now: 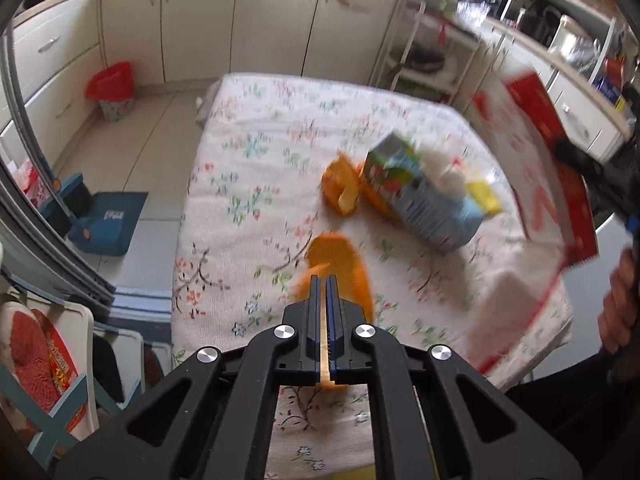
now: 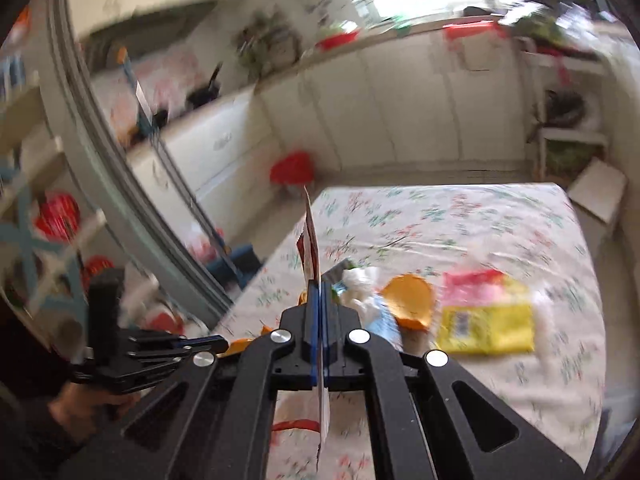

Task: Collect trash
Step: 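Grasp the orange peel with the left tool while the right tool grasps the red-printed white bag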

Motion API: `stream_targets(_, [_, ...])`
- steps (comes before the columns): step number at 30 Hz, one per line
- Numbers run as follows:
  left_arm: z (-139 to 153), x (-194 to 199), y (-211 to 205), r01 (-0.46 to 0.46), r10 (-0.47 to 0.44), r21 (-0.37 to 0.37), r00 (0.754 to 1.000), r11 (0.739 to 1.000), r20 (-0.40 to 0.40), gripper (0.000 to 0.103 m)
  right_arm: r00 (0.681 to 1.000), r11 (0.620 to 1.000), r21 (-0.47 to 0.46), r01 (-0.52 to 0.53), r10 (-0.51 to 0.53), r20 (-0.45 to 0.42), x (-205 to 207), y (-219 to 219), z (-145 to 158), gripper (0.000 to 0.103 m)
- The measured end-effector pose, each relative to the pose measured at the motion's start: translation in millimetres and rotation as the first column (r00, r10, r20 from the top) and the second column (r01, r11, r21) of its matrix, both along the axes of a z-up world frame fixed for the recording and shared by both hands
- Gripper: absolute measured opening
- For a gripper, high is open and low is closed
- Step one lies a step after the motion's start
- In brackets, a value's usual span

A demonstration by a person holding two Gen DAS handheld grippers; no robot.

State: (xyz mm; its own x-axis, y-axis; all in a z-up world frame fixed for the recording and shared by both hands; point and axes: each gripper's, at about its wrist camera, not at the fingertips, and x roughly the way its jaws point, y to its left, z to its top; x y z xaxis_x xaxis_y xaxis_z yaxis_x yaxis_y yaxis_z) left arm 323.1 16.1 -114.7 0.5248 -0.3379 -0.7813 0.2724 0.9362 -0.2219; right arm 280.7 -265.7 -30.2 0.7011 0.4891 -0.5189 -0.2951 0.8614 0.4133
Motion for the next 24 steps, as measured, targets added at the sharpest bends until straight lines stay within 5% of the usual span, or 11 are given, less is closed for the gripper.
stream_targets(7, [5.0, -9.2, 2.8, -0.02, 0.02, -0.066, 1.0, 0.998, 0.01, 0.001, 0.991, 0.982, 0.142, 0.122, -0.113, -0.064, -40.2, -47.2, -16.2, 0.002])
stream_targets(14, [-20.1, -5.6, -6.3, -0.034, 0.035, 0.008, 0.997, 0.999, -0.066, 0.004, 0.988, 0.98, 0.139, 0.143, -0.134, -0.073, -56.9, -55.5, -23.4, 0.002])
stream_targets(16, [-21.8, -4.2, -3.5, -0.059, 0.061, 0.033, 0.996, 0.998, -0.06, 0.019, 0.987, 0.978, 0.145, 0.149, -0.14, -0.073, -56.6, -58.2, -23.5, 0.002])
stream_targets(18, [-14.0, -5.1, -0.2, -0.097, 0.098, 0.071, 0.995, 0.993, -0.007, 0.05, 0.987, 0.977, 0.152, 0.152, -0.143, -0.07, -56.6, -61.3, -23.7, 0.002])
stream_targets(21, [-10.0, -2.9, 1.3, -0.123, 0.119, 0.124, 0.992, 0.985, 0.04, 0.062, 0.989, 0.977, 0.158, 0.145, -0.136, -0.062, -56.1, -62.0, -22.5, 0.002])
stream_targets(24, [-28.7, 10.1, 0.9, -0.111, 0.118, 0.144, 0.992, 0.983, -0.039, 0.063, 0.991, 0.979, 0.158, 0.131, -0.124, -0.053, -56.4, -57.9, -22.0, 0.002])
